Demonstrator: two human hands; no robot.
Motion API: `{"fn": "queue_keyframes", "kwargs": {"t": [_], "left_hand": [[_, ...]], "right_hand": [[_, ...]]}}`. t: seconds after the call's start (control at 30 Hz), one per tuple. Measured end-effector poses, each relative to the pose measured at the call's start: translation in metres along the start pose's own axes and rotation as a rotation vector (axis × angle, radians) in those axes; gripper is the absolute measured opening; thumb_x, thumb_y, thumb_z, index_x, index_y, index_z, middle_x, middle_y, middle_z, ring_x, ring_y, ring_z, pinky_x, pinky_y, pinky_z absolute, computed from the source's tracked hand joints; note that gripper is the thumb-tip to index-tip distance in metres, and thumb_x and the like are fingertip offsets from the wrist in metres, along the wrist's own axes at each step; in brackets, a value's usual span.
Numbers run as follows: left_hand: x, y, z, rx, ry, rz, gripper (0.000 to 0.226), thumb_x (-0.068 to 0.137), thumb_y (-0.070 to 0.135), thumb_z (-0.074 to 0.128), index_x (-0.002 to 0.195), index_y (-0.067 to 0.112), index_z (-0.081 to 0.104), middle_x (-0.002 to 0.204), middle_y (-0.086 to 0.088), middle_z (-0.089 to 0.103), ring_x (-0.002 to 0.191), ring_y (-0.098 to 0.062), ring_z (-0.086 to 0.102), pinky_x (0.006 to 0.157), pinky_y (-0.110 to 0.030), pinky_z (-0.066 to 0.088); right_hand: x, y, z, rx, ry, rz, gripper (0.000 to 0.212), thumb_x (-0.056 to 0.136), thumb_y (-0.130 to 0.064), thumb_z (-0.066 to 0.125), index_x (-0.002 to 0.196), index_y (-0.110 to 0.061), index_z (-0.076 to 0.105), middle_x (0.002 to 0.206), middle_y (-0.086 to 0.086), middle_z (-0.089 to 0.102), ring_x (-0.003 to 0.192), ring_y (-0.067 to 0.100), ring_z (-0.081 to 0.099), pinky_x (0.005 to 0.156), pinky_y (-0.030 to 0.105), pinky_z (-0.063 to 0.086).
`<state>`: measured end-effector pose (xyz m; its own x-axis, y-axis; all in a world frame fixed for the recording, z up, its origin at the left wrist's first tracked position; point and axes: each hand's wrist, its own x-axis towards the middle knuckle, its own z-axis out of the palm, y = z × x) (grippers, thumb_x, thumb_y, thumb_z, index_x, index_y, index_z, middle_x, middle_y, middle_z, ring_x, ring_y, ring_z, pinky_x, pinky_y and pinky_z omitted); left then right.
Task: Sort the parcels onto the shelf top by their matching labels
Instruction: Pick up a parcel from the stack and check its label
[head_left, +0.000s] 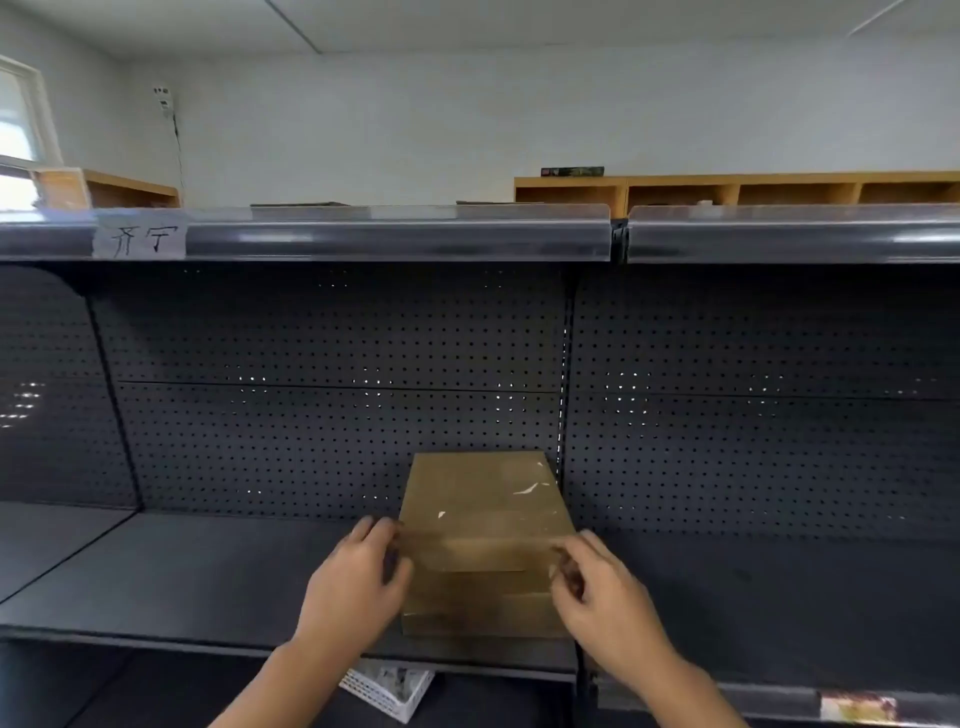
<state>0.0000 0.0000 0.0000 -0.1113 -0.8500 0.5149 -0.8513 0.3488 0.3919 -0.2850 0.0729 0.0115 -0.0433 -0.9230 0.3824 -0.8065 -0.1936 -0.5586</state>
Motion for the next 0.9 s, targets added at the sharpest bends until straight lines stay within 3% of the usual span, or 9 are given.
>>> {"fn": "queue_keyframes", "kwargs": {"t": [0.2,0.47,0.57,0.67,0.73,0.8,0.9], "left_hand": [[0.017,0.014,0.01,0.066,-0.081,-0.038,0.033,0.099,0.036,0.058,0.127,0.02,0.064,0.129,-0.003,0.052,0.118,-0.029,0.059,0.081,-0.037,0.057],[0.038,0.018,0.024,-0.049,-0.233,-0.233,0.054,0.106,0.059,0.037,0.143,0.023,0.052,0.14,-0.007,0.054,0.114,-0.035,0.067,0.087,-0.044,0.056],[0.043,0.023,0.027,-0.277,-0.276,-0.392,0.065,0.106,0.06,0.038,0.156,0.02,0.039,0.151,-0.011,0.056,0.131,-0.035,0.059,0.091,-0.037,0.045],[0.049,0.033,0.026,-0.684,-0.232,-0.636,0.065,0.106,0.045,0.055,0.157,0.011,0.034,0.154,-0.014,0.054,0.12,-0.03,0.057,0.092,-0.034,0.043],[0.052,0.041,0.023,-0.899,-0.212,-0.779,0.068,0.102,0.04,0.064,0.157,0.012,0.036,0.151,-0.015,0.055,0.105,-0.027,0.059,0.085,-0.036,0.048],[0.052,0.047,0.019,-0.962,-0.228,-0.832,0.076,0.1,0.042,0.068,0.162,0.012,0.034,0.143,-0.016,0.06,0.087,-0.021,0.06,0.069,-0.034,0.049],[0.052,0.049,0.021,-0.973,-0.231,-0.862,0.069,0.1,0.037,0.07,0.155,0.007,0.043,0.108,-0.008,0.067,0.077,-0.018,0.058,0.061,-0.032,0.046]], "right_hand": [[0.037,-0.001,0.011,-0.19,0.038,-0.101,0.033,0.106,-0.038,0.052,0.133,-0.022,0.064,0.122,-0.01,0.052,0.114,0.012,0.055,0.085,0.032,0.056],[0.068,0.018,0.031,-0.33,0.139,-0.008,0.042,0.106,-0.041,0.052,0.134,-0.015,0.068,0.141,0.007,0.057,0.128,0.029,0.054,0.104,0.044,0.05],[0.073,0.025,0.036,-0.132,0.089,0.141,0.051,0.106,-0.048,0.05,0.146,-0.016,0.055,0.145,0.007,0.052,0.13,0.029,0.055,0.099,0.042,0.052],[0.074,0.034,0.039,0.358,-0.006,0.405,0.074,0.095,-0.057,0.054,0.156,-0.017,0.042,0.146,0.006,0.056,0.129,0.026,0.059,0.103,0.043,0.053],[0.074,0.033,0.038,0.593,-0.051,0.528,0.058,0.099,-0.046,0.055,0.15,-0.019,0.047,0.132,0.002,0.064,0.12,0.023,0.061,0.1,0.039,0.052],[0.075,0.03,0.035,0.734,-0.091,0.594,0.037,0.103,-0.037,0.055,0.138,-0.024,0.055,0.123,0.0,0.067,0.115,0.022,0.063,0.101,0.039,0.053],[0.078,0.028,0.035,0.791,-0.088,0.64,0.036,0.103,-0.038,0.058,0.137,-0.026,0.059,0.127,0.004,0.069,0.118,0.027,0.065,0.11,0.047,0.052]]}}
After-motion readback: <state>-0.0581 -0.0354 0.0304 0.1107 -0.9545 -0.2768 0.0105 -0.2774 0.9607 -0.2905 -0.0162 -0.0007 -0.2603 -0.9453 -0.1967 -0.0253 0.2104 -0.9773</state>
